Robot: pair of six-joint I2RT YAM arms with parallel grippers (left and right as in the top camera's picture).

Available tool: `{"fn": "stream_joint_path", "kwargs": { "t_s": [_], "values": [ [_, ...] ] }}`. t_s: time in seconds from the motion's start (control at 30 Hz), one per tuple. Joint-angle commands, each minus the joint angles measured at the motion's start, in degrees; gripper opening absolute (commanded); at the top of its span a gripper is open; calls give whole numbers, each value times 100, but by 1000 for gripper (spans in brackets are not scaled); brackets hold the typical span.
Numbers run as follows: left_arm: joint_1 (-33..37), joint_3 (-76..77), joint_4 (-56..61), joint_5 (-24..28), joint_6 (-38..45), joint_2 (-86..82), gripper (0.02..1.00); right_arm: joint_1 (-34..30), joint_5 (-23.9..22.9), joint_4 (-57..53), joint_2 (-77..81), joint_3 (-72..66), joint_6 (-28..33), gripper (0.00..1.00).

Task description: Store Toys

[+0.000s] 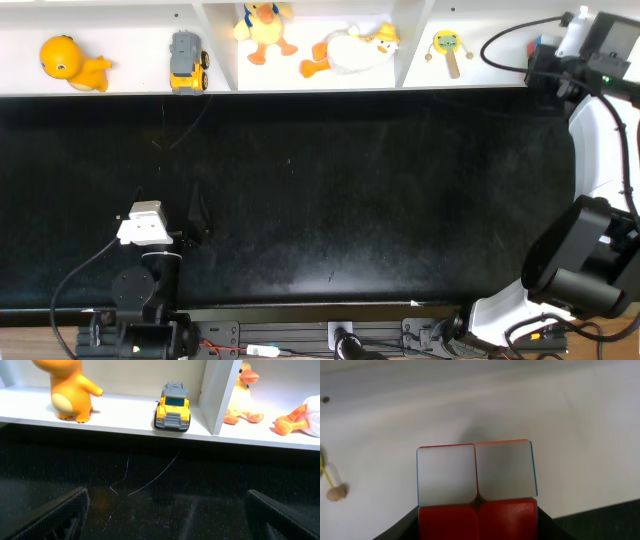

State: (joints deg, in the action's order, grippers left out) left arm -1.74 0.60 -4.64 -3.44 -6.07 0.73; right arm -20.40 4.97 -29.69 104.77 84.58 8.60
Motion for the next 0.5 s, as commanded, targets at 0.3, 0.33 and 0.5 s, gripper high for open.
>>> {"fn": "stream_joint_path", "kwargs": {
  "t_s": [0.3,0.33,0.5],
  "values": [
    [50,-13,0,17,-87,-57,998,33,-957,-173,284,326,-48,993],
    [50,-13,0,17,-87,-57,998,68,-1051,-245,269,326,-48,998],
    [50,-13,0,17,-87,-57,998,437,-1609,-568,2,92,57,996]
  ]
}}
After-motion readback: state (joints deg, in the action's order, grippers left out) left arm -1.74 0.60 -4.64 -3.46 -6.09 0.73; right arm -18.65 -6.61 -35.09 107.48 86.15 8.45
